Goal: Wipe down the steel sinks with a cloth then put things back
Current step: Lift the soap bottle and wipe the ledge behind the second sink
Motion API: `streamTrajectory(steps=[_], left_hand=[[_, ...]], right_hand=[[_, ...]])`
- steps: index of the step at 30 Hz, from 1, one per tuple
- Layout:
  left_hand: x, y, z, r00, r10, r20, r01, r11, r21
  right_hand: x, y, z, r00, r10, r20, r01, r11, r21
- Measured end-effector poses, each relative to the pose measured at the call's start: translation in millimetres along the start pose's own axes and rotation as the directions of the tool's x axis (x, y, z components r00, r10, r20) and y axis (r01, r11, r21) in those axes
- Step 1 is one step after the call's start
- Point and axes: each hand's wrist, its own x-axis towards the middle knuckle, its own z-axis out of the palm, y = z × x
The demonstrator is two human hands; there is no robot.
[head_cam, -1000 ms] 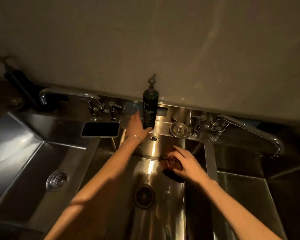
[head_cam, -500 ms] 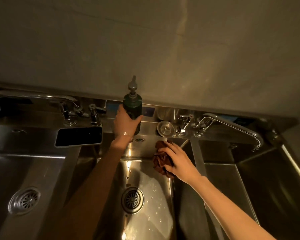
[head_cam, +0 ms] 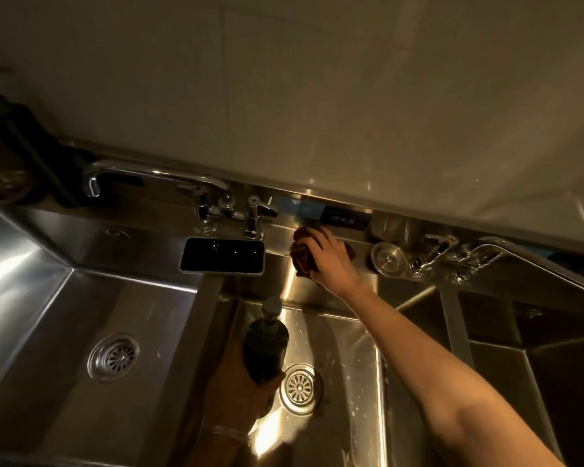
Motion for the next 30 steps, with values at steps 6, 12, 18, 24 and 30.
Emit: streamTrajectory(steps=[6,12,18,24,30], left_hand=[[2,-16,-1,1.000,-0.017,0.020,0.015,0.998,0.056],[10,-30,4,0.999,0.024,0.049,-0.027,0.999,0.046],[5,-44,3,0.998,-0.015,0.058,0.014,1.000,0.017],[3,-49,4,0.998,-0.019,0.062,0.018,1.000,0.021],[8,-40,5,0.998,0.019,0.052,-0.020,0.999,0.029]], right_hand=[[18,3,8,0.995,0.079,0.062,-0.084,0.993,0.088],[6,26,-3,0.993,0.107,0.055,-0.108,0.994,0.020],[42,-20,-4,0.995,-0.099,0.007,0.097,0.985,0.141],[35,-12,8,0.998,-0.062,0.031,0.056,0.982,0.180],[-9,20,13,0.984,0.180,-0.003,-0.179,0.982,0.062]])
